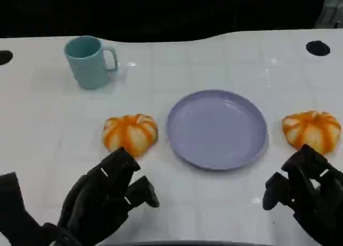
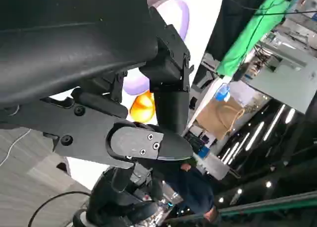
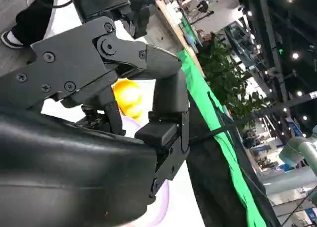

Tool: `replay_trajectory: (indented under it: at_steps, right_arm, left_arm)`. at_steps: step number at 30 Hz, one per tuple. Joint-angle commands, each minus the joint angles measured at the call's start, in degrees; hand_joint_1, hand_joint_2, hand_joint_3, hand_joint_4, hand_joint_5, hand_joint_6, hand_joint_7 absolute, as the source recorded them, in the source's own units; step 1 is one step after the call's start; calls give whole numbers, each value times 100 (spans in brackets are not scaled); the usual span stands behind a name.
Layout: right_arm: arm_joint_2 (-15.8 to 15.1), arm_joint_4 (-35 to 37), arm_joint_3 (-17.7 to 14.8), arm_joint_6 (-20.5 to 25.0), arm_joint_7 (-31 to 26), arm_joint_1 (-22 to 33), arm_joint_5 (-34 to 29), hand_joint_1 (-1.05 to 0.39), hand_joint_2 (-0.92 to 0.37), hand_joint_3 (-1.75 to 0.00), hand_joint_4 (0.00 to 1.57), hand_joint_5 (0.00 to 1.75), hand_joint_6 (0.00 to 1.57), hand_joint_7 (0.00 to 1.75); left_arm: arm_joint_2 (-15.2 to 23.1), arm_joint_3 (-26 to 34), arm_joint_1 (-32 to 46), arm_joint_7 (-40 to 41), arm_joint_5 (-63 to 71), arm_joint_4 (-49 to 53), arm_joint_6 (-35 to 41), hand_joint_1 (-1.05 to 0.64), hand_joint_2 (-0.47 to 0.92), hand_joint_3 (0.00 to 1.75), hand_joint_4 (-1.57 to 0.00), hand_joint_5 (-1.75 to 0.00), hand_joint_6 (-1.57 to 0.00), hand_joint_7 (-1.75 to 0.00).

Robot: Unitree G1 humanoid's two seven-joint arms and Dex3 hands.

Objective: Grasp the bread from the table and place it into the plate.

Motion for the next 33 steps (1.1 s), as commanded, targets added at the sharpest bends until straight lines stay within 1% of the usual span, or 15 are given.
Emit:
replay_trajectory:
  at_steps: [1,5,9,16,18,21,30,33]
  right_arm:
    - [-39,-39,-34,-75,28,45,-1,-52,-69,-74,72,175,57,156]
    - [-10,-114,-65,-52,11,121,76,-51,-69,-74,69,175,57,155]
    - [-22,-162,-61,-46,-22,153,45,-52,-70,-74,69,175,57,155]
    - [-31,-202,-65,-44,-47,189,19,-53,-70,-73,69,175,57,156]
    - [-29,-194,-75,-51,-33,199,32,-52,-71,-73,69,175,57,156]
    - [-30,-189,-76,-56,-27,201,33,-52,-71,-73,69,175,57,156]
    - [-27,-168,-64,-65,-29,190,10,-52,-71,-72,70,175,57,157]
    - [-3,-161,-32,-87,-21,180,-3,-52,-71,-72,70,175,57,157]
  left_arm:
    - [23,55,130,163,43,-175,-7,-61,92,16,-68,-175,-57,-152]
    - [-84,-3,371,425,142,-423,-73,-63,92,15,-68,-175,-56,-151]
    - [-93,-23,420,417,200,-474,-115,-63,92,17,-67,-175,-53,-157]
    - [-117,-13,413,410,238,-464,-131,-63,92,19,-66,-175,-51,-157]
    - [-129,2,389,425,211,-455,-104,-62,92,16,-66,-175,-54,-151]
    - [-137,10,383,441,202,-457,-88,-61,92,15,-66,-175,-55,-148]
    - [-127,47,342,406,136,-424,-49,-60,92,15,-67,-175,-57,-147]
    - [35,-40,282,136,494,-310,-535,-58,92,23,-63,-175,-53,-148]
